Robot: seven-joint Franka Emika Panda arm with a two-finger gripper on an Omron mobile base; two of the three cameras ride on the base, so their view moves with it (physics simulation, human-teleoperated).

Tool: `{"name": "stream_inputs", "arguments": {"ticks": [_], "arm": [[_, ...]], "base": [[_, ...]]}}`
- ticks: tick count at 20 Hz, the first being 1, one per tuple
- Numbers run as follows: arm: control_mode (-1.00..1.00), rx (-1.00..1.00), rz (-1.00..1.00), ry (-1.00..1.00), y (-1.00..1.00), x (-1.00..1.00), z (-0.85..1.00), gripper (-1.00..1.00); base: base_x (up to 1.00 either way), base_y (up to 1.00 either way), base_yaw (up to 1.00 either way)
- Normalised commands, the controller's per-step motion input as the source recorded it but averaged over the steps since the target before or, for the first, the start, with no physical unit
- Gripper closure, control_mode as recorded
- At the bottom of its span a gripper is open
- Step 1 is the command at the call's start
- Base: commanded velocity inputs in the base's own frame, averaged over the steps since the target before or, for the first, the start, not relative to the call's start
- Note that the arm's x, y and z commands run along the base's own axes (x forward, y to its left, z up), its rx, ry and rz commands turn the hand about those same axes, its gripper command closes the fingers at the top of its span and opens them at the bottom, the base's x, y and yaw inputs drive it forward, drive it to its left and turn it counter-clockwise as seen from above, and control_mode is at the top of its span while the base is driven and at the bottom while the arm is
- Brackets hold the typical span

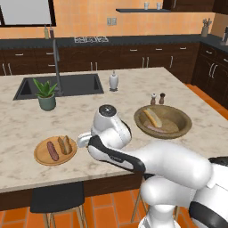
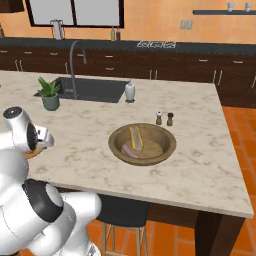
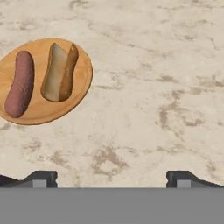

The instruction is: Place one bun and one sausage from the bowl on each plate.

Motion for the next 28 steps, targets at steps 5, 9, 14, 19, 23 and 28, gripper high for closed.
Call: {"name": "stream_inputs", "arguments": {"ticks": [5, 9, 14, 19, 23, 28], "arm": [[-1.00, 0.07, 0.00, -0.01, -1.00, 0.06, 0.21, -1.00], [-1.00, 0.06, 0.00, 0.00, -1.00, 0.13, 0.12, -1.00], [-1.00, 0.07, 0.02, -0.03, -0.99, 0.27, 0.00, -1.00], [-1.00, 0.05, 0.03, -0.01, -0.93, 0.39, 0.01, -1.00], [-1.00, 0.00, 0.00, 0.00, -0.71, 0.24, 0.14, -1.00], [-1.00, -0.03, -0.03, 0.00, -0.46, 0.24, 0.16, -1.00]], "base": [[0.00, 0.00, 0.00], [0.00, 0.00, 0.00], [0.00, 0.00, 0.00], [0.00, 0.00, 0.00], [0.00, 0.00, 0.00], [0.00, 0.00, 0.00]]}}
